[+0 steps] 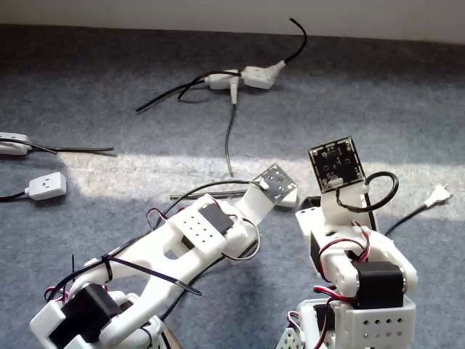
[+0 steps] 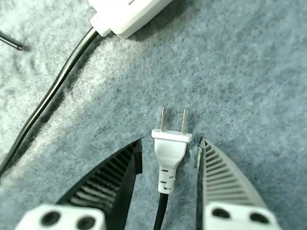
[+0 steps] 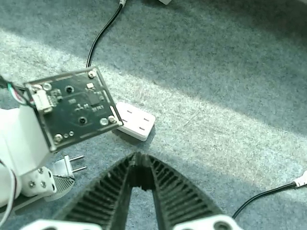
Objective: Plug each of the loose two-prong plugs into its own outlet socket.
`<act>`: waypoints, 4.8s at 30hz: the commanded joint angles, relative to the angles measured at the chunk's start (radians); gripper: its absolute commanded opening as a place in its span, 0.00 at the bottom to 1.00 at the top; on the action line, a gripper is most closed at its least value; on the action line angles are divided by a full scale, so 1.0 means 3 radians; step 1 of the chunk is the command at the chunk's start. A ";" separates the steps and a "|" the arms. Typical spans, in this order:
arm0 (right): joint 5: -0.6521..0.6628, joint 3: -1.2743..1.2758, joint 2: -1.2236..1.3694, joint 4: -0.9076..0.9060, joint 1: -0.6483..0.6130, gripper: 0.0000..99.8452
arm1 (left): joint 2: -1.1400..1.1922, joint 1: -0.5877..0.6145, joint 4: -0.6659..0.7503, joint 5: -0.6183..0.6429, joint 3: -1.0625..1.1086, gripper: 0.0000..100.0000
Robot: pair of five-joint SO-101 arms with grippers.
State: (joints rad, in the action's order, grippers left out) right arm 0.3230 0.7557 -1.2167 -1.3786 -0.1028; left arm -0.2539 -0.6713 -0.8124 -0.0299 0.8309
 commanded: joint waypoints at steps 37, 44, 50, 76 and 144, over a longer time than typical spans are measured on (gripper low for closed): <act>-0.0041 -0.0008 -0.0028 0.0008 0.0023 0.01 | 0.0448 -0.0222 0.0097 0.0031 -0.0233 0.16; -0.0041 -0.0008 -0.0028 0.0008 -0.0074 0.01 | 0.0448 -0.0228 0.0092 0.0113 -0.0320 0.16; -0.0041 -0.0003 -0.0028 -0.0018 -0.0238 0.01 | 0.0453 -0.0202 0.0092 0.0220 -0.0407 0.16; -0.0041 0.0095 -0.0028 0.0008 -0.0238 0.01 | 0.1184 -0.0187 -0.0256 0.0435 -0.0985 0.01; -0.1233 -0.0233 -0.0003 0.0616 -0.0197 0.01 | -0.2816 -0.0729 0.4112 0.0251 0.2217 0.01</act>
State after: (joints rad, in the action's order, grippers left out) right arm -0.0621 0.7311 -1.2152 -1.1884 -0.1458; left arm -0.8892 -0.8385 0.3982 0.1174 1.4461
